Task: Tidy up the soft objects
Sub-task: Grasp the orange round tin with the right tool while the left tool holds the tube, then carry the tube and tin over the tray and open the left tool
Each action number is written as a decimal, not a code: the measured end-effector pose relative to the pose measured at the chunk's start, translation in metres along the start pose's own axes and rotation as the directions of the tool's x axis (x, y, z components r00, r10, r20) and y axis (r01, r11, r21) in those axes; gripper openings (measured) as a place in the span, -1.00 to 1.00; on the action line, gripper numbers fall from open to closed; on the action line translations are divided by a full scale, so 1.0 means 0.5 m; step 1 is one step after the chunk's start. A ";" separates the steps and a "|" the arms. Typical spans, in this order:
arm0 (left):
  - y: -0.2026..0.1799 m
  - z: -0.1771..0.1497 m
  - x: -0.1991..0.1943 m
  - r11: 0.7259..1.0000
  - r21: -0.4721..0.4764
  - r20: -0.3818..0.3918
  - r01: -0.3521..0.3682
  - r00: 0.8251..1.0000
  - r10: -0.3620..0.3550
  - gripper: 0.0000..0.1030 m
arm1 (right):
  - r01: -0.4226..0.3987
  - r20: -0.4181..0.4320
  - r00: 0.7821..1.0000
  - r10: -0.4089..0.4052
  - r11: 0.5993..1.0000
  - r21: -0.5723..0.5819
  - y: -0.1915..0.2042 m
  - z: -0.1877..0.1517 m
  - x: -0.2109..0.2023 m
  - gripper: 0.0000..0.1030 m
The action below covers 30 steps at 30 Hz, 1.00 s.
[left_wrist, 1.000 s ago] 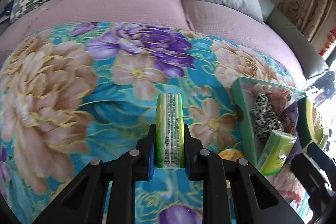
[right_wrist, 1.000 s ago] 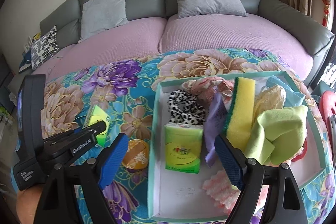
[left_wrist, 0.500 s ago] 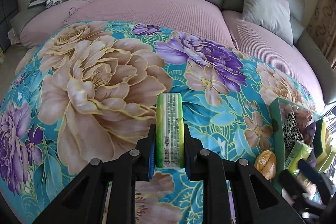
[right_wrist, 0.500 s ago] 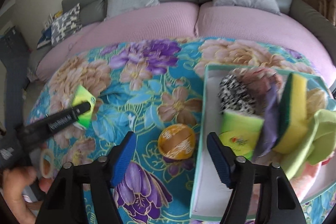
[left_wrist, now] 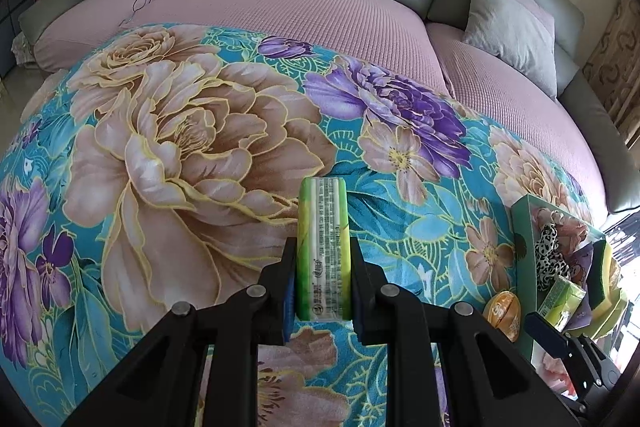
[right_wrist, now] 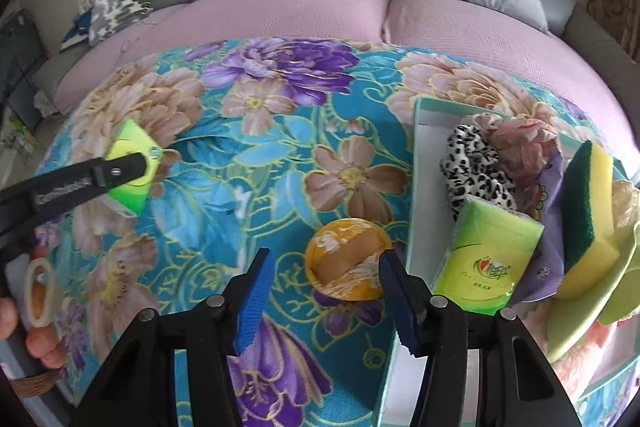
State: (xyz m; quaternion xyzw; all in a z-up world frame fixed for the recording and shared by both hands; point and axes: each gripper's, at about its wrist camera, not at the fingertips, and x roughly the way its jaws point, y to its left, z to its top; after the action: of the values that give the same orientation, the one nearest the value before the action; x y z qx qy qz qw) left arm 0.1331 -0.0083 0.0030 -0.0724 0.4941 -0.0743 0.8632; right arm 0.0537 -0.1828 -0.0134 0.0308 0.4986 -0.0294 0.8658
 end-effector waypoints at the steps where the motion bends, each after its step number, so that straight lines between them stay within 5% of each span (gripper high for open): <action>1: 0.000 0.000 0.000 1.000 0.000 0.001 0.000 1.000 0.000 -0.56 | 0.013 -0.003 1.000 -0.013 1.000 0.000 0.000 0.000 0.003 0.11; 9: -0.007 0.000 0.004 1.000 0.008 -0.006 0.008 1.000 -0.008 -0.56 | 0.081 -0.010 0.997 -0.082 0.994 -0.071 0.024 0.003 0.028 0.07; 17: -0.016 -0.003 0.012 1.000 0.026 -0.019 -0.008 1.000 0.009 -0.56 | 0.190 -0.005 0.981 -0.193 0.970 -0.152 0.043 -0.005 0.036 -0.27; 23: -0.023 -0.002 0.005 0.999 0.041 -0.006 -0.027 1.000 0.027 -0.56 | 0.139 0.033 0.990 -0.137 0.988 -0.068 0.016 0.003 0.010 -0.62; 30: -0.042 -0.002 -0.006 0.997 0.071 0.015 -0.039 0.999 0.038 -0.56 | 0.018 0.091 0.996 -0.022 0.999 0.048 -0.030 0.009 -0.031 -0.70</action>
State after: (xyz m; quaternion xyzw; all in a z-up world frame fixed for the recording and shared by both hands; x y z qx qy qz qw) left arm 0.1294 -0.0283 0.0091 -0.0325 0.4864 -0.0747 0.8699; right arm 0.0489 -0.1977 0.0020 0.0448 0.4580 -0.0514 0.8863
